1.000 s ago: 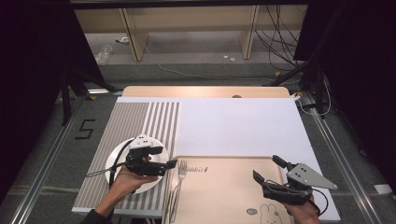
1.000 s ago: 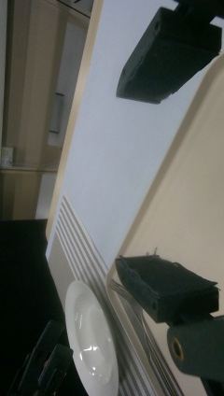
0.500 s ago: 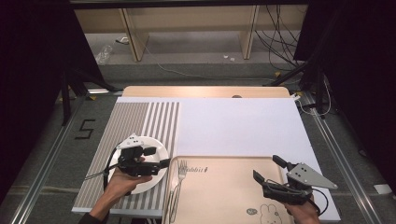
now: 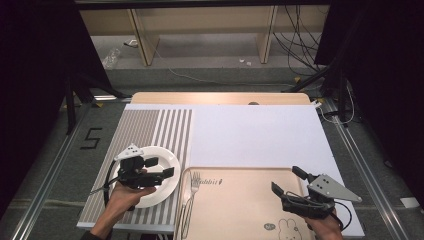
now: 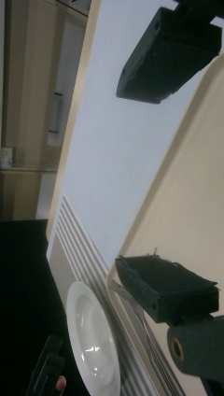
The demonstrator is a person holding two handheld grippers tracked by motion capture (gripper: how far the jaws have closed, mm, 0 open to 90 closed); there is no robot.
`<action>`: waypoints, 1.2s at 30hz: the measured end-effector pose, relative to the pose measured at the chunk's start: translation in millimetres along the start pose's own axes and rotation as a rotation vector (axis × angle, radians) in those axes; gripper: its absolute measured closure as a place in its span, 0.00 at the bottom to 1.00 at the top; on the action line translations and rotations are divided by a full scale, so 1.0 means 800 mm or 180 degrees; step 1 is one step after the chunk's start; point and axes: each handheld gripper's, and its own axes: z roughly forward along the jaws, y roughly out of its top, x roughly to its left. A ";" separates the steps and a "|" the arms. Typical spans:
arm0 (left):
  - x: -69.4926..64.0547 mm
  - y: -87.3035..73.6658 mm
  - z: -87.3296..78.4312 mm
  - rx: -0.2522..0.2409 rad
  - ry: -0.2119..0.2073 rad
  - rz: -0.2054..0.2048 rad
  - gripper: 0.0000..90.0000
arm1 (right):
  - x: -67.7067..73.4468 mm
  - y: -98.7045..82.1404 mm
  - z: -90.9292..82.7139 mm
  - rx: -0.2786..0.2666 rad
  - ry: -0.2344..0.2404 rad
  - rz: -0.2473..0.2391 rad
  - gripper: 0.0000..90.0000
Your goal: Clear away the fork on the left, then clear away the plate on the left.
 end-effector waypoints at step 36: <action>0.054 -0.029 -0.038 -0.0174 0.0451 -0.0490 0.22 | 0.003 0.001 -0.002 -0.0015 0.0002 -0.0020 0.18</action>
